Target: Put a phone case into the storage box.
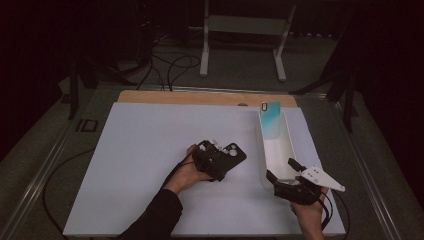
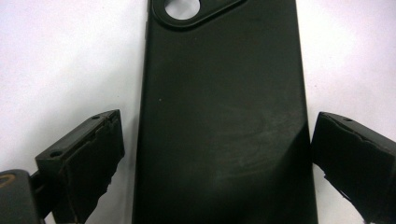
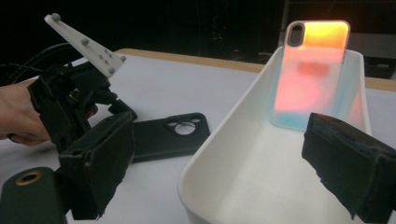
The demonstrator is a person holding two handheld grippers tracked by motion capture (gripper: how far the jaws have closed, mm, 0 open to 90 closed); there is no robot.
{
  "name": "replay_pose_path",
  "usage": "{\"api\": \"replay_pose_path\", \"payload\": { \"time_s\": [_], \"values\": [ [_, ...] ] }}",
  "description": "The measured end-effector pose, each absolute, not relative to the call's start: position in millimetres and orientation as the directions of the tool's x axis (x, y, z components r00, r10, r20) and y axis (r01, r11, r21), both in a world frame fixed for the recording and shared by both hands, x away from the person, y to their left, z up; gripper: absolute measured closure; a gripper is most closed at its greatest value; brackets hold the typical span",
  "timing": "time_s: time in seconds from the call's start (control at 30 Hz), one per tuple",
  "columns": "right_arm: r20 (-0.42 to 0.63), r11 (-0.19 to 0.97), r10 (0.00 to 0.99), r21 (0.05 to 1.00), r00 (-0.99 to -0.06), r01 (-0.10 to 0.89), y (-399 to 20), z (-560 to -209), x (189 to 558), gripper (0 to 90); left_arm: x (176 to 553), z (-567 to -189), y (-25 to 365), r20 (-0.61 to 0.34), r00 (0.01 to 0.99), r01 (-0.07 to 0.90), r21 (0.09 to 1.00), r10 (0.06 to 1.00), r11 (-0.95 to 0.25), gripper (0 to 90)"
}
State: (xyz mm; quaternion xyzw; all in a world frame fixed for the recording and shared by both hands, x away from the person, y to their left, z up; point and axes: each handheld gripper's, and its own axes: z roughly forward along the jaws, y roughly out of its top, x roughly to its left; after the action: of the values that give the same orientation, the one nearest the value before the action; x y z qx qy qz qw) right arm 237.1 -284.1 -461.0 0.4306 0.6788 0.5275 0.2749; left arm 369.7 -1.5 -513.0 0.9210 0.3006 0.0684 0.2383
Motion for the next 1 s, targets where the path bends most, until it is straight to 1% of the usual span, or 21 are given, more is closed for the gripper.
{"api": "replay_pose_path", "payload": {
  "time_s": [0.13,0.23,0.53,0.6,0.63,0.77,1.0],
  "values": [
    [0.082,0.072,0.875,0.953,-0.478,0.295,-284,-461,237,9.2,369,-512,-1,-0.011,0.814,0.516,0.473,0.58,-0.714,5.9],
    [0.08,0.075,0.874,0.952,-0.479,0.295,-284,-461,237,9.2,368,-510,-1,-0.01,0.815,0.516,0.466,0.579,-0.719,12.5],
    [0.084,0.071,0.876,0.952,-0.475,0.299,-285,-461,236,9.2,363,-506,1,-0.001,0.819,0.526,0.402,0.574,-0.749,13.1],
    [0.083,0.072,0.877,0.951,-0.474,0.299,-286,-461,236,9.2,363,-506,1,-0.001,0.819,0.526,0.402,0.574,-0.749,13.1],
    [0.086,0.067,0.878,0.952,-0.471,0.3,-287,-461,236,9.3,358,-503,10,0.001,0.831,0.519,0.359,0.557,-0.775,13.1],
    [0.085,0.067,0.878,0.952,-0.47,0.297,-288,-461,236,9.2,354,-502,19,-0.004,0.836,0.52,0.329,0.549,-0.788,13.0],
    [0.082,0.073,0.878,0.951,-0.472,0.3,-286,-461,236,9.3,348,-499,37,-0.013,0.842,0.526,0.239,0.539,-0.816,12.7]
  ]
}}
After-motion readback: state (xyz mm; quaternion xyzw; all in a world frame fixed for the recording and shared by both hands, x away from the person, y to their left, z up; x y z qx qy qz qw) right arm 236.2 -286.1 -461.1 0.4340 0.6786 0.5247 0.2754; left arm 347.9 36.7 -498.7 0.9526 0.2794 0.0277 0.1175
